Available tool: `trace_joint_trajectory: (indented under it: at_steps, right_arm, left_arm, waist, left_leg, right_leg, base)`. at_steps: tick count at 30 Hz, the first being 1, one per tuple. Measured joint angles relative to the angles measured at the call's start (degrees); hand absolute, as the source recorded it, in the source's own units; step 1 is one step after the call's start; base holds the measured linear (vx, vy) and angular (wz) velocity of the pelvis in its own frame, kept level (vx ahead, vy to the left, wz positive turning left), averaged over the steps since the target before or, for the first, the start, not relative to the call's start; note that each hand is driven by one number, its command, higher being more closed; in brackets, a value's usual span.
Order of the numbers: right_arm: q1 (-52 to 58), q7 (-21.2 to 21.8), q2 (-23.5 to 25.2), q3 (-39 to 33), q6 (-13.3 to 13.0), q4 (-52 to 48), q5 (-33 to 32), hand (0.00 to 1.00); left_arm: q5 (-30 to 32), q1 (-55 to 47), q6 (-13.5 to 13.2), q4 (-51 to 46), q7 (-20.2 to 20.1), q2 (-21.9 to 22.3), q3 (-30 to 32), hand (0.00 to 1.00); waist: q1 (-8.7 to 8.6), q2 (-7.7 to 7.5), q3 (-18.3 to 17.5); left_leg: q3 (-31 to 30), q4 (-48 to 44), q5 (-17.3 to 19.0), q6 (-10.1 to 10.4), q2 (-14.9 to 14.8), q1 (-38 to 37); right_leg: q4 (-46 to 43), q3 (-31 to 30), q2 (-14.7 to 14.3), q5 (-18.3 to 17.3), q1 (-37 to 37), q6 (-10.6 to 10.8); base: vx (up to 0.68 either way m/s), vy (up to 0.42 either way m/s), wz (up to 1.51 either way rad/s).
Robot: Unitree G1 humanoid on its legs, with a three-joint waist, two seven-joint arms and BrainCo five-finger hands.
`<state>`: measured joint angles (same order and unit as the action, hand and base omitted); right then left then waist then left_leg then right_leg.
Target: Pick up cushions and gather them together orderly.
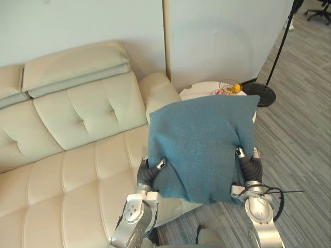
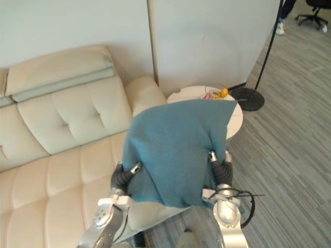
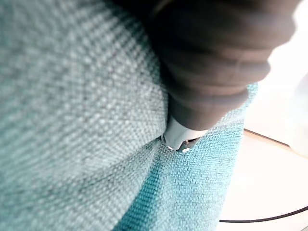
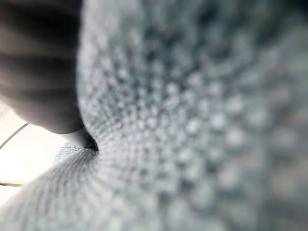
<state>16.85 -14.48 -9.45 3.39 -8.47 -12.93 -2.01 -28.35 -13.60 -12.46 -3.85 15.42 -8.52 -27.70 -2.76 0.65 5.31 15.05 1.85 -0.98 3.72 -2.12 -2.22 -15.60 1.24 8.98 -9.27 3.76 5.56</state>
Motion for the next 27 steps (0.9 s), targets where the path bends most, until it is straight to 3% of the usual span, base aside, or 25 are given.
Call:
trace_joint_trajectory:
  at_steps: [5,8,9,10,11,12,13,14,16,17,18,19,20,21,22,23,26,27]
  right_arm:
    - [0.58,-0.05,-0.84,0.31,-0.01,0.12,1.66,1.0]
    - [-2.3,-0.59,-2.92,0.4,-0.34,1.18,1.92,1.0]
    - [-3.26,-0.69,-3.26,0.45,-0.37,1.85,2.03,1.0]
    - [-6.75,-1.44,-4.31,0.92,-0.39,5.37,2.57,1.0]
    - [-7.99,-1.81,-4.55,0.86,-0.32,6.98,3.5,1.0]
    - [-8.49,-1.92,-4.62,0.75,-0.28,7.48,3.86,1.0]
    - [-10.11,-2.16,-4.53,0.89,-0.05,9.44,4.3,1.0]
    - [-10.34,-2.31,-4.51,1.01,0.11,10.13,4.32,1.0]
    - [-10.52,-2.45,-4.39,1.14,0.14,10.14,4.37,1.0]
    - [-10.94,-2.59,-4.51,1.04,0.13,10.14,4.38,1.0]
    - [-11.09,-2.67,-4.53,1.03,0.12,10.14,4.38,1.0]
    - [-11.41,-2.91,-4.58,0.43,0.12,10.15,4.43,1.0]
    - [-11.43,-2.93,-4.54,0.04,0.12,10.22,4.43,1.0]
    - [-11.73,-2.96,-3.46,-0.45,0.14,11.43,4.51,1.0]
    - [-11.71,-2.94,-2.58,-0.43,0.26,11.88,4.87,1.0]
    - [-11.73,-2.93,-2.17,-0.44,0.27,11.88,5.13,1.0]
    - [-11.59,-2.83,-1.2,-0.37,0.64,12.52,6.63,1.0]
    - [-11.44,-2.83,-0.48,-0.41,0.69,13.01,6.61,1.0]
  left_arm:
    - [-0.09,-1.43,0.3,-0.72,0.0,0.0,-0.49,1.0]
    - [-0.15,-0.57,0.23,-2.8,0.0,0.02,-0.23,1.0]
    - [-0.3,-0.32,0.25,-2.8,0.01,0.02,-0.19,1.0]
    - [-0.8,0.08,0.48,-2.66,0.01,0.0,0.06,1.0]
    - [-1.04,0.38,0.62,-2.38,0.01,0.02,0.05,1.0]
    - [-1.07,0.76,0.67,-2.3,0.0,-0.07,0.03,1.0]
    - [-1.34,1.3,0.7,-1.89,0.0,-0.35,0.04,1.0]
    - [-1.8,1.33,0.77,-1.56,-0.04,-0.4,0.03,1.0]
    - [-2.35,1.37,0.71,-1.5,-0.6,-0.45,0.05,1.0]
    - [-2.91,1.64,0.59,-1.49,-1.36,-0.49,0.04,1.0]
    - [-3.01,1.73,0.57,-1.49,-1.63,-0.49,0.04,1.0]
    - [-3.28,2.63,0.56,-1.21,-2.19,-0.53,-0.29,1.0]
    - [-3.29,3.15,0.57,-0.92,-2.25,-0.57,-0.48,1.0]
    - [-3.31,4.54,0.58,0.15,-2.3,-1.52,-0.63,1.0]
    - [-3.34,4.71,0.59,0.74,-2.31,-2.61,-0.69,1.0]
    - [-3.34,4.71,0.6,0.97,-2.31,-2.91,-0.71,1.0]
    - [-3.34,4.68,0.93,2.37,-2.31,-3.17,-0.67,1.0]
    - [-3.29,4.68,0.98,2.36,-2.31,-3.27,-0.64,1.0]
  waist:
    - [0.09,0.47,-1.78]
    - [0.29,1.35,-1.73]
    - [0.43,1.53,-1.57]
    - [1.59,1.74,-0.58]
    - [1.78,1.66,-0.07]
    - [1.8,1.67,0.34]
    - [2.35,2.35,1.3]
    - [2.48,2.93,1.33]
    - [2.23,3.2,1.29]
    - [1.79,3.55,1.07]
    - [1.73,3.72,0.96]
    - [0.94,4.39,0.61]
    - [0.72,4.67,0.48]
    - [0.43,3.21,0.66]
    - [0.44,1.35,0.47]
    - [0.52,0.87,0.44]
    - [0.61,0.75,0.49]
    - [0.5,0.85,0.54]
  left_leg:
    - [-2.43,-1.76,-0.02,0.07,-0.41,1.24]
    - [-6.33,-12.64,0.16,0.36,-2.5,13.44]
    - [-6.36,-14.0,-0.13,0.78,-2.93,15.27]
    - [-6.14,-14.32,-3.06,3.1,-3.67,18.4]
    - [-5.15,-11.86,-5.02,4.08,-3.71,17.93]
    - [-3.12,-15.08,-3.18,2.47,-4.44,18.66]
    - [3.02,-31.25,5.15,-2.58,-8.44,21.45]
    - [6.34,-38.52,9.01,-1.97,-11.1,20.46]
    - [9.56,-39.77,12.51,-1.14,-13.41,16.36]
    - [10.76,-37.7,13.98,-0.58,-14.45,13.39]
    - [11.14,-36.58,14.26,-0.31,-14.61,12.44]
    - [11.42,-30.88,17.09,1.86,-14.68,10.22]
    - [11.4,-28.65,18.14,2.75,-13.93,10.05]
    - [11.31,-27.11,17.99,2.98,-11.87,10.62]
    - [10.72,-27.22,18.0,2.45,-9.82,12.21]
    - [10.64,-27.75,18.2,2.09,-9.28,12.87]
    - [9.3,-30.18,19.72,-0.2,-7.6,14.76]
    - [8.85,-30.07,19.96,-0.6,-7.01,14.83]
  right_leg:
    - [1.4,1.7,-0.22,0.65,-1.43,-0.24]
    - [-0.38,6.35,-1.26,1.74,4.04,-1.73]
    - [-0.91,6.91,-1.5,1.8,5.14,-2.05]
    - [-1.39,8.66,-1.78,2.4,6.82,-3.39]
    - [-0.26,10.43,-0.78,3.14,7.07,-4.3]
    - [-0.1,11.59,-0.42,3.42,7.08,-4.62]
    - [0.27,13.42,-0.47,4.44,7.25,-5.24]
    - [2.28,14.37,-0.4,5.84,6.73,-5.67]
    - [6.81,15.43,-0.29,8.61,5.67,-5.38]
    - [9.25,16.14,-0.3,10.35,5.77,-4.22]
    - [9.9,16.37,-0.3,10.85,5.92,-3.93]
    - [11.71,17.38,-0.25,12.78,6.71,-2.74]
    - [12.18,17.55,-0.17,13.49,6.87,-2.21]
    - [13.31,16.93,1.16,14.83,7.27,-1.04]
    - [14.12,16.39,2.56,15.88,8.0,-0.76]
    - [14.03,15.99,3.1,16.11,8.43,-0.77]
    - [11.35,13.81,4.47,15.7,9.57,-1.36]
    - [9.07,11.6,4.47,14.61,10.54,-2.86]
  base:
    - [-0.04,-0.014,0.2]
    - [-0.11,-0.07,0.78]
    - [-0.21,-0.072,0.6]
    - [-0.29,-0.053,0.63]
    - [-0.24,-0.039,0.65]
    - [-0.27,-0.021,0.61]
    - [-0.26,-0.027,0.58]
    - [-0.26,-0.027,0.52]
    - [-0.19,0.054,0.47]
    - [-0.22,0.118,0.45]
    - [-0.18,0.187,0.54]
    - [-0.15,0.201,0.47]
    - [-0.17,0.259,0.68]
    - [-0.2,0.278,0.59]
    - [-0.16,0.216,0.51]
    - [-0.15,0.211,0.41]
    - [-0.08,0.201,0.3]
    - [0.03,0.109,0.22]
